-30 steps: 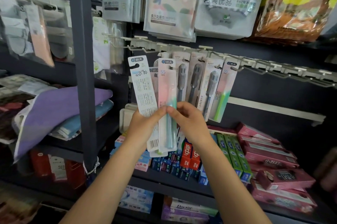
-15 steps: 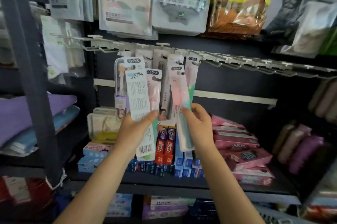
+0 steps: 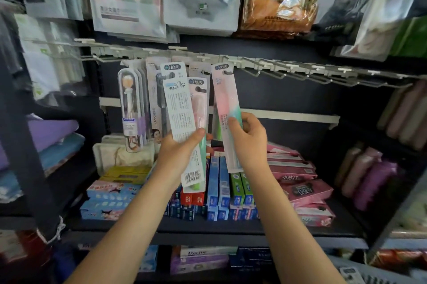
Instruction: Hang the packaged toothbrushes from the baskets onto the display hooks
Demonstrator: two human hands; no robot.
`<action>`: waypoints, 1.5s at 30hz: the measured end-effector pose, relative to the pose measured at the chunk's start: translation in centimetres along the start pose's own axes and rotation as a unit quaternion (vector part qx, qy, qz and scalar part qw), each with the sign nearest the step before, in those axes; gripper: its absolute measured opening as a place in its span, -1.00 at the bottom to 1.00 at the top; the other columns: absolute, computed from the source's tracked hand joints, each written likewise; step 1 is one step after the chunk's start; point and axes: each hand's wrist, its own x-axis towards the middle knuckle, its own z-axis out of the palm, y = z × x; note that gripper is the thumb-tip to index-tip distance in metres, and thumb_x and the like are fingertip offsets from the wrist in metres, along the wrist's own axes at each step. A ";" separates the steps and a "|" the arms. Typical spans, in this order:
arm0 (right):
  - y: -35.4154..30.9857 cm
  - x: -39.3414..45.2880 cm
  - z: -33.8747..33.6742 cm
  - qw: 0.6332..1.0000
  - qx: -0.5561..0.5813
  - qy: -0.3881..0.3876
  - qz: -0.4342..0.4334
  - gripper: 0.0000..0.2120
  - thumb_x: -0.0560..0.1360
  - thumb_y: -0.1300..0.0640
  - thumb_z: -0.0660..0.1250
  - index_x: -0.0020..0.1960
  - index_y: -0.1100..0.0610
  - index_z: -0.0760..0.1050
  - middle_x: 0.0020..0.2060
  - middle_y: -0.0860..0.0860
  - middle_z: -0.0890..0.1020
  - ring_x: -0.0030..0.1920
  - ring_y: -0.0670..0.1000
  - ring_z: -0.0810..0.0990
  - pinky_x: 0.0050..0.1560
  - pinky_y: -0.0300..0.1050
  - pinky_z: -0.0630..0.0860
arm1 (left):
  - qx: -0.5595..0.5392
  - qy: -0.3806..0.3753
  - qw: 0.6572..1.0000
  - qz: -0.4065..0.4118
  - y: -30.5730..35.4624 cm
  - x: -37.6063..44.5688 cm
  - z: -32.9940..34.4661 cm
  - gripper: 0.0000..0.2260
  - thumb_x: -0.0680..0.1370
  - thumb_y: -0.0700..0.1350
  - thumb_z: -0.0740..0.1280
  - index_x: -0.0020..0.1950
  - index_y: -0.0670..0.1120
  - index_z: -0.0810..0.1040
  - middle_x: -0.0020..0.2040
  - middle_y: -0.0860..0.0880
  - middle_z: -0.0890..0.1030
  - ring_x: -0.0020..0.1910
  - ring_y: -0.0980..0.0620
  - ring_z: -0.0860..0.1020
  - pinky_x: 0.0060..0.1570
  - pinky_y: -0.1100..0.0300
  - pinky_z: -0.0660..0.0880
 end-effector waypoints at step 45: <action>1.6 -2.0 -2.3 0.974 0.044 -0.215 0.048 -0.88 0.56 0.13 0.44 0.08 0.11 0.62 -0.03 0.14 0.70 0.01 0.15 0.69 0.10 0.13 0.64 | -0.029 0.022 0.999 -0.037 -1.0 0.1 1.4 -0.72 0.44 -0.05 0.55 0.13 0.00 0.65 0.00 0.03 0.74 -0.03 0.00 0.71 -0.02 0.02 0.63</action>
